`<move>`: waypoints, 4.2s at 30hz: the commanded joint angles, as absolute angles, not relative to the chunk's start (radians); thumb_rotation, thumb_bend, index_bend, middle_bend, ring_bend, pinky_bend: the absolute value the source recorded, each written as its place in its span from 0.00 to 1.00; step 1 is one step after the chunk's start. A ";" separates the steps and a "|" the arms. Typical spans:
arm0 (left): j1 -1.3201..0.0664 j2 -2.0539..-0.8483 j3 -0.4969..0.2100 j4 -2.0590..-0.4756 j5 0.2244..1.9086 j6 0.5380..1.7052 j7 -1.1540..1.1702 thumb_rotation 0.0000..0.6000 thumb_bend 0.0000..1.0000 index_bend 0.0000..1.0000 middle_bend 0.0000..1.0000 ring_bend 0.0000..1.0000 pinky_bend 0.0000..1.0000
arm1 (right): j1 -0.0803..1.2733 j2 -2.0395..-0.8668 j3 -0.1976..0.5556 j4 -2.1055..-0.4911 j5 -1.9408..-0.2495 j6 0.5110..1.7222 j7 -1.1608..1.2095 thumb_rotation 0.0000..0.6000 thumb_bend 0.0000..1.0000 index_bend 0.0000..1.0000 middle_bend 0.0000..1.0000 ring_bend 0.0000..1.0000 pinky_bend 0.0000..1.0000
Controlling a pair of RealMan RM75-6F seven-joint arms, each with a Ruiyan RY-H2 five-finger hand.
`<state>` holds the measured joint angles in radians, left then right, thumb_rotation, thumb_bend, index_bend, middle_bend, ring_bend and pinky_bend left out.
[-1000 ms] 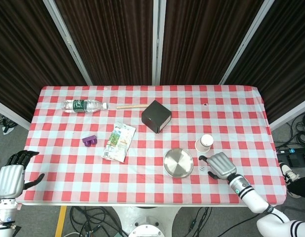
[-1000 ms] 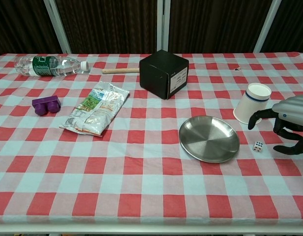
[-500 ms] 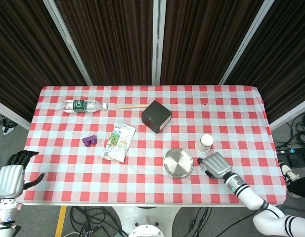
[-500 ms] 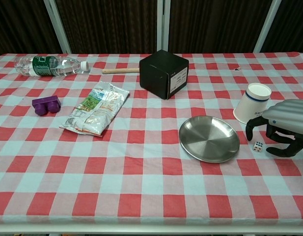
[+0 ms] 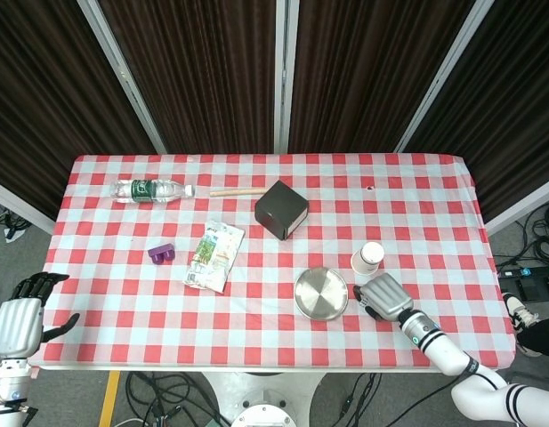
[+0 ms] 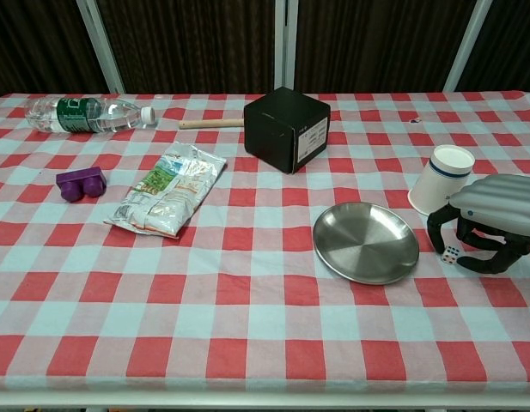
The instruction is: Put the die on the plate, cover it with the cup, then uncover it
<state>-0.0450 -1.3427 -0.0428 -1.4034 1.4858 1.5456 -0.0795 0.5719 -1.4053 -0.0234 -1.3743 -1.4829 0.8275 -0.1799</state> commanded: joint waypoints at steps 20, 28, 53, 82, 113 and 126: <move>-0.029 -1.342 -0.045 -1.394 1.486 1.563 -0.089 1.00 0.17 0.27 0.25 0.17 0.21 | 0.706 -1.442 0.043 -1.443 -1.452 0.736 -0.185 1.00 0.33 0.54 0.85 0.90 1.00; -0.023 -1.342 -0.041 -1.385 1.484 1.556 -0.117 1.00 0.17 0.27 0.25 0.17 0.21 | 0.720 -1.479 0.044 -1.432 -1.402 0.730 -0.248 1.00 0.32 0.35 0.85 0.90 1.00; -0.043 -1.323 -0.047 -1.423 1.501 1.538 -0.075 1.00 0.17 0.27 0.25 0.17 0.21 | 0.589 -1.207 0.119 -1.533 -1.223 0.937 -0.209 1.00 0.12 0.10 0.17 0.04 0.23; -0.055 -1.319 -0.053 -1.429 1.490 1.523 -0.058 1.00 0.17 0.27 0.25 0.17 0.21 | 0.649 -1.403 0.121 -1.284 -1.245 0.826 -0.035 1.00 0.22 0.36 0.36 0.20 0.32; -0.044 -1.320 -0.047 -1.427 1.483 1.529 -0.069 1.00 0.17 0.27 0.25 0.17 0.21 | 0.674 -1.441 0.031 -1.447 -1.576 0.945 -0.036 1.00 0.25 0.48 0.38 0.25 0.33; -0.044 -1.327 -0.046 -1.412 1.485 1.527 -0.083 1.00 0.17 0.27 0.25 0.17 0.21 | 0.676 -1.471 0.043 -1.401 -1.530 0.940 -0.085 1.00 0.25 0.48 0.36 0.22 0.33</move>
<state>-0.0443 -1.3271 -0.0465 -1.4120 1.4845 1.5273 -0.0832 0.6762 -1.4713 0.0442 -1.3954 -1.5265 0.9398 -0.0854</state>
